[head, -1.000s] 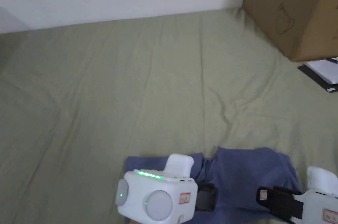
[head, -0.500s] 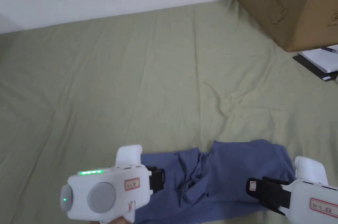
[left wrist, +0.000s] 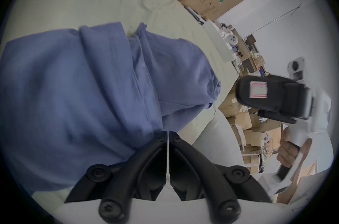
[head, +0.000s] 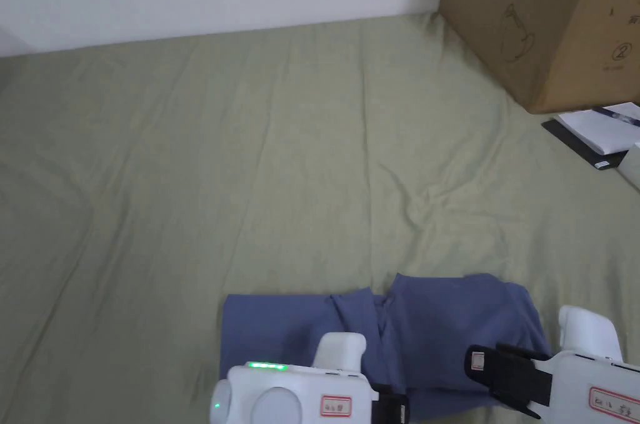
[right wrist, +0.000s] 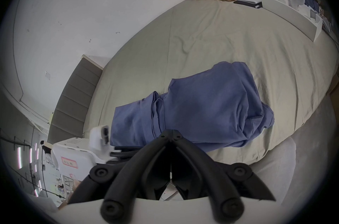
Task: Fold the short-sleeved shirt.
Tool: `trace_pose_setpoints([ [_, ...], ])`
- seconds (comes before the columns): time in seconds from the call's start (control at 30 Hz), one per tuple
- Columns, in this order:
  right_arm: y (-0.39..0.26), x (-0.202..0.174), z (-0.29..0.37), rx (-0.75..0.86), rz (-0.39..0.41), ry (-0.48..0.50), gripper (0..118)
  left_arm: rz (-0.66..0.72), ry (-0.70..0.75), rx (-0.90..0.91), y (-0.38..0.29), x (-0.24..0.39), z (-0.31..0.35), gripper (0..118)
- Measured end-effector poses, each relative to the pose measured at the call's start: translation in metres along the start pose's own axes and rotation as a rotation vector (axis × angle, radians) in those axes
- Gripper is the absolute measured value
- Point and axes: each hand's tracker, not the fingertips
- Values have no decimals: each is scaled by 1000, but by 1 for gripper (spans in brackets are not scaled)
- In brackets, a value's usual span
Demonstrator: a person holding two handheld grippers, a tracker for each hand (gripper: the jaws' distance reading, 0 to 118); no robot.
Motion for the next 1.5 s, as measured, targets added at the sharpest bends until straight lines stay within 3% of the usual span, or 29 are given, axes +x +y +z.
trace_pose_setpoints([
  [0.07,1,-1,1,1,9,-5,0,19,-23,81,3,-7,32,2],
  [0.1,2,-3,1,3,12,-9,0,49,-26,130,4,-13,51,9],
  [0.2,3,-6,-1,5,14,-5,0,155,-32,258,-1,-45,103,94],
  [0.23,3,-8,-3,3,14,-2,0,190,-18,290,-5,-58,116,115],
  [0.27,2,-10,-5,0,15,1,0,220,7,320,-9,-72,129,118],
  [0.4,0,-21,-13,-26,42,7,0,427,65,376,-27,-133,155,118],
  [0.57,-1,-35,-24,-57,72,22,0,616,-113,314,-50,-184,126,117],
  [0.67,0,-41,-28,-70,85,35,0,537,-238,360,-44,-181,117,117],
  [0.73,1,-45,-30,-79,101,36,0,560,-304,302,-33,-179,101,115],
  [0.77,2,-46,-31,-81,106,34,0,581,-305,277,-30,-178,94,109],
  [0.8,2,-47,-30,-83,112,33,0,565,-283,263,-25,-176,88,86],
  [0.83,2,-49,-29,-83,118,33,0,536,-159,222,-21,-172,82,24],
  [0.87,2,-51,-26,-75,125,27,0,507,-82,195,-19,-167,74,10],
  [0.9,1,-52,-24,-66,137,25,0,484,-83,180,-21,-168,72,10],
  [1.0,3,-53,-20,-64,153,21,0,595,-216,249,-31,-179,91,10],
  [1.13,4,-53,-20,-53,160,21,0,535,-144,228,-35,-187,119,10],
  [1.23,4,-55,-20,-37,122,63,0,535,-98,291,-46,-199,157,10],
  [1.5,1,-63,-38,-76,147,119,0,610,227,403,-84,-227,270,10],
])
